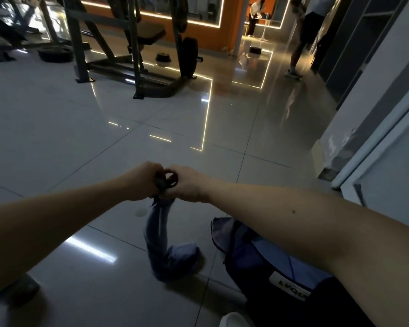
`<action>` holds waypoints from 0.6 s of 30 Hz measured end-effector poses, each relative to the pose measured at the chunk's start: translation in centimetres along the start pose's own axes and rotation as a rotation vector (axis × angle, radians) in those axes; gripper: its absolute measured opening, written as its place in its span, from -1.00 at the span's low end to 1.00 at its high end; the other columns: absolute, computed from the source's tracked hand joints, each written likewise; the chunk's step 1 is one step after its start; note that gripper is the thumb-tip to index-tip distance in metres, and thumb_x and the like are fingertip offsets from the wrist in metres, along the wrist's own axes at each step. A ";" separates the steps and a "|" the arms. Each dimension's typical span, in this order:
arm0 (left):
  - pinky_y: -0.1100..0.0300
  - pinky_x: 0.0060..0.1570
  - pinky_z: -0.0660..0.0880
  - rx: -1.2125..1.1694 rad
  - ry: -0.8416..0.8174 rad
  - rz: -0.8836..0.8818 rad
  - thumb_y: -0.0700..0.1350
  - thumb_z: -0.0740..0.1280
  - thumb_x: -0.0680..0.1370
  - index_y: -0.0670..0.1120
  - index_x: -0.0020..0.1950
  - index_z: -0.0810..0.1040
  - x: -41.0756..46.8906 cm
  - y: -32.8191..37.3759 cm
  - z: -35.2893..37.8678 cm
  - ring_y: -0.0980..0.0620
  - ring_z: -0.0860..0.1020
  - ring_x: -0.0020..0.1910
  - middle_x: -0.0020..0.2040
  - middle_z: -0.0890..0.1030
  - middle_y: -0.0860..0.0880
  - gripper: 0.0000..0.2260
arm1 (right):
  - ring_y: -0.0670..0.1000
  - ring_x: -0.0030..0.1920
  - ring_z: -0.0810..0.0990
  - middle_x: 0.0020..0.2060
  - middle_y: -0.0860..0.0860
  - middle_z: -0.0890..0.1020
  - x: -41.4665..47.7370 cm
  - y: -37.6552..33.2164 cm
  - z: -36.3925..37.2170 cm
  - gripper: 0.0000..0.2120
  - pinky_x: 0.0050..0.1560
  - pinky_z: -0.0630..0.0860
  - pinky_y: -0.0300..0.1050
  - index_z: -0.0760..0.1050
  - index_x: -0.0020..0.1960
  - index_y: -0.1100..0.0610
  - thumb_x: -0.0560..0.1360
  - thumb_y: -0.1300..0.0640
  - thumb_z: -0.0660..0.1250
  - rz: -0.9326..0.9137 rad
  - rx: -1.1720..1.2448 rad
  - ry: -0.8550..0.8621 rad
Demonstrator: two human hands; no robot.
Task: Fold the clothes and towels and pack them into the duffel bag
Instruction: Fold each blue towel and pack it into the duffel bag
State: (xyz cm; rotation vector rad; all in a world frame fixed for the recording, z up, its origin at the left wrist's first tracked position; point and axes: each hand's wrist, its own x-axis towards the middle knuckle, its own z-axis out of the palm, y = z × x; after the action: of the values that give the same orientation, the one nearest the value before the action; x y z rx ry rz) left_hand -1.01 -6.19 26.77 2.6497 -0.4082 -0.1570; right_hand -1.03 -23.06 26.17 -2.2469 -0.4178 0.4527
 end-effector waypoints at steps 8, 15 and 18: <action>0.24 -0.38 0.43 -0.121 -0.041 -0.117 -0.15 0.56 0.38 -0.09 -0.11 0.58 0.9 -1.8 -0.5 0.05 0.58 -0.37 -0.36 0.62 -0.03 -0.80 | 0.06 0.02 0.61 0.01 0.06 0.64 0.8 1.1 -0.8 -0.69 0.08 0.61 0.02 0.59 0.17 0.15 0.47 0.09 0.50 -0.018 -0.197 0.019; 0.18 -0.25 0.42 -0.221 -0.032 -0.186 -0.19 0.45 0.46 -0.26 -0.14 0.63 1.1 -2.5 -0.3 0.00 0.49 -0.29 -0.31 0.54 -0.10 -0.87 | 0.08 -0.10 0.56 -0.14 0.11 0.59 1.1 3.3 -1.9 -0.74 -0.08 0.55 0.00 0.57 0.00 0.24 0.38 0.18 0.54 0.063 -0.143 0.103; 0.14 -0.22 0.43 -0.231 -0.037 -0.162 -0.11 0.42 0.48 -0.18 -0.14 0.63 1.2 -2.5 -0.3 0.00 0.51 -0.27 -0.29 0.57 -0.08 -0.86 | 0.07 -0.08 0.55 -0.09 0.14 0.59 1.4 3.2 -1.7 -0.68 -0.01 0.57 0.06 0.56 0.05 0.26 0.35 0.25 0.54 0.075 0.004 0.099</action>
State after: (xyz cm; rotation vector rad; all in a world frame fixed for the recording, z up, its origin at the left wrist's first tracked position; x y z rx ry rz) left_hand 0.83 -4.30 25.87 2.4528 -0.1740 -0.2868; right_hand 1.46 -25.56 24.51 -2.2760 -0.2822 0.3779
